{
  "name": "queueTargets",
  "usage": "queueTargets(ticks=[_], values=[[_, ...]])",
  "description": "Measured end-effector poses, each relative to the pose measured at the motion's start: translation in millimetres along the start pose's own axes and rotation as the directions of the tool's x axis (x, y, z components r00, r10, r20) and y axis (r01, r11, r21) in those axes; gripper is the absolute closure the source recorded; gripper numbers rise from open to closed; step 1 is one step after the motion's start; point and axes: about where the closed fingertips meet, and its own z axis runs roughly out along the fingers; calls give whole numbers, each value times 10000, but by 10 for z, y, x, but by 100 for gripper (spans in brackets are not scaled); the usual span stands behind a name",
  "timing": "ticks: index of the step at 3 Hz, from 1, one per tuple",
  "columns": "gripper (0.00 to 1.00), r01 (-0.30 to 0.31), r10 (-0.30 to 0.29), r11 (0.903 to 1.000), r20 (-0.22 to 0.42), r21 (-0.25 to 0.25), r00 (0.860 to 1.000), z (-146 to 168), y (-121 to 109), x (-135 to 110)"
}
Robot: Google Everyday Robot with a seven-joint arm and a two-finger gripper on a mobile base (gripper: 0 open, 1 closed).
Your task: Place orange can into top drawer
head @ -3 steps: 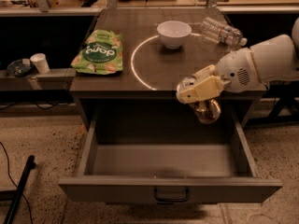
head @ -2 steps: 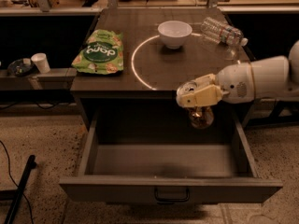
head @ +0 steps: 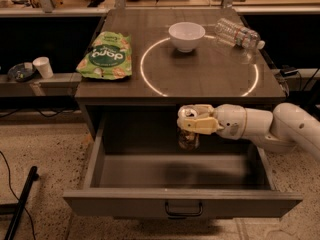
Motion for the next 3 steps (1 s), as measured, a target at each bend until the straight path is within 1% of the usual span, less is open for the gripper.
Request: queueTargets(ticks=[1, 2, 3], values=[[100, 149, -145, 9999, 429, -82, 9990, 77, -48, 117], [100, 172, -167, 9998, 438, -96, 9989, 83, -50, 124], [100, 323, -307, 9989, 481, -338, 9984, 263, -74, 192]])
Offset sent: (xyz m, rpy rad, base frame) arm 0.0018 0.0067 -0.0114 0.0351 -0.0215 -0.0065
